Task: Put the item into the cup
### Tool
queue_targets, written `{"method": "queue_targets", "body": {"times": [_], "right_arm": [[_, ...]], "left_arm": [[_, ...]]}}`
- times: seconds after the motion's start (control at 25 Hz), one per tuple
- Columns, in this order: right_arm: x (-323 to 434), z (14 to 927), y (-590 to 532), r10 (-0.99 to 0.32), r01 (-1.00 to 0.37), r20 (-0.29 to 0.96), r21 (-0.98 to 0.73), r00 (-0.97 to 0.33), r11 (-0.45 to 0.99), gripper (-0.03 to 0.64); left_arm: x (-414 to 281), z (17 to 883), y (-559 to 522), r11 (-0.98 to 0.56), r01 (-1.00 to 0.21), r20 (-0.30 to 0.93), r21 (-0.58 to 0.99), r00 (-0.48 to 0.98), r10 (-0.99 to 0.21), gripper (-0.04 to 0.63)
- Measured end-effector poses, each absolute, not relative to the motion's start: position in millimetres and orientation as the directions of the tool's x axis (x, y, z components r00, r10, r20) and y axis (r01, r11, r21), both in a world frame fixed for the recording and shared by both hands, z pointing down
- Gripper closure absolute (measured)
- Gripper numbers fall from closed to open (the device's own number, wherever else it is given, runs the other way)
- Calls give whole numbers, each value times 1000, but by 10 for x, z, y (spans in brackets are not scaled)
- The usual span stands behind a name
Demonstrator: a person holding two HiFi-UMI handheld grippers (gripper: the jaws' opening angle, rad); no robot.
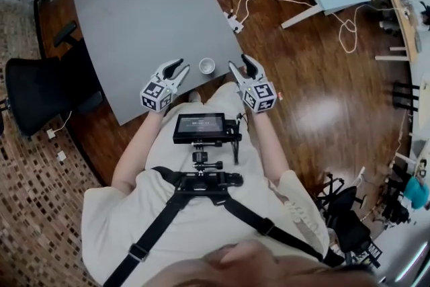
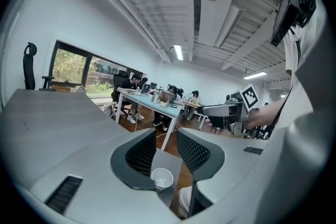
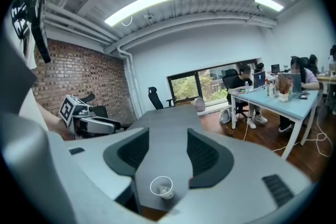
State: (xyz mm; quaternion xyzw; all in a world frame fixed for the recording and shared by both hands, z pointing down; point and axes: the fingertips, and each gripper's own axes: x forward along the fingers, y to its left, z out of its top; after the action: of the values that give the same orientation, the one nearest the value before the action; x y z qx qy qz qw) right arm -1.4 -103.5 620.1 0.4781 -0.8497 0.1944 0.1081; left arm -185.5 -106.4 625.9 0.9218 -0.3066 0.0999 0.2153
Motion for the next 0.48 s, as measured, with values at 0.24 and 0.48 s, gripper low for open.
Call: {"method": "queue_targets", "body": {"times": [0.24,0.48], "right_arm": [[26,6107,-882,-754,-839,368,-236,-544,491,377],[230,5962,-639,-738,-815,348,-235,-579,529,377]], "left_arm": [[-1881,6105,-882,-700,-632,275,332,775,-569,468],[-1760,6105,-647,-619,-685,273,385,725,-633,469]]}}
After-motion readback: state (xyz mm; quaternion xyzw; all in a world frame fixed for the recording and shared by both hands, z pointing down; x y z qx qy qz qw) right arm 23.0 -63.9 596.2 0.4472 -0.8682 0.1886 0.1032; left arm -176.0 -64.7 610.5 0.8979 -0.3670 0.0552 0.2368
